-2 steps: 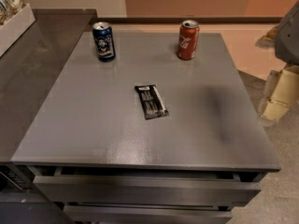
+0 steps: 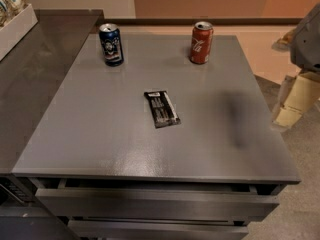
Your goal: Move coke can near rxbar chocolate
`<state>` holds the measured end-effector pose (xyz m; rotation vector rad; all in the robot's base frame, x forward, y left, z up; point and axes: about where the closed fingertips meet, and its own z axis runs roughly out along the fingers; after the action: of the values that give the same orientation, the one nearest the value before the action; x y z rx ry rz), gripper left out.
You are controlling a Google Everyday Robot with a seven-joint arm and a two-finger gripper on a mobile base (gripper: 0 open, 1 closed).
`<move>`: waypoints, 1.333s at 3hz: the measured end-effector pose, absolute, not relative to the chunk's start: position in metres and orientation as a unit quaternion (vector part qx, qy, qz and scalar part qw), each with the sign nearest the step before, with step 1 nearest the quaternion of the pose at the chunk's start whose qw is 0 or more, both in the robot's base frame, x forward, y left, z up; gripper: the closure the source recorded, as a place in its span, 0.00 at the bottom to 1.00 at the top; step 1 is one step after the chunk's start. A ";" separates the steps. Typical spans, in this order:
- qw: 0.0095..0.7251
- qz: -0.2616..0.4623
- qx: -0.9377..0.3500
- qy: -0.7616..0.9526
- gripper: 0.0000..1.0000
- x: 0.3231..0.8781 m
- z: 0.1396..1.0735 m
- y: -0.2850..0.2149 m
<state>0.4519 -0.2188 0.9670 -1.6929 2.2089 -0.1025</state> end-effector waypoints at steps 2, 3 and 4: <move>0.252 -0.025 -0.566 0.784 0.00 0.508 0.962 -0.212; 0.290 -0.013 -0.537 0.792 0.00 0.546 0.962 -0.216; 0.325 -0.003 -0.504 0.800 0.00 0.589 0.955 -0.218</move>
Offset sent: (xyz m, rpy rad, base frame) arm 0.0987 0.0057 -0.0056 0.1994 -0.1648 -0.0981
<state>0.5889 -0.2181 0.9551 -1.3215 2.0980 -0.0088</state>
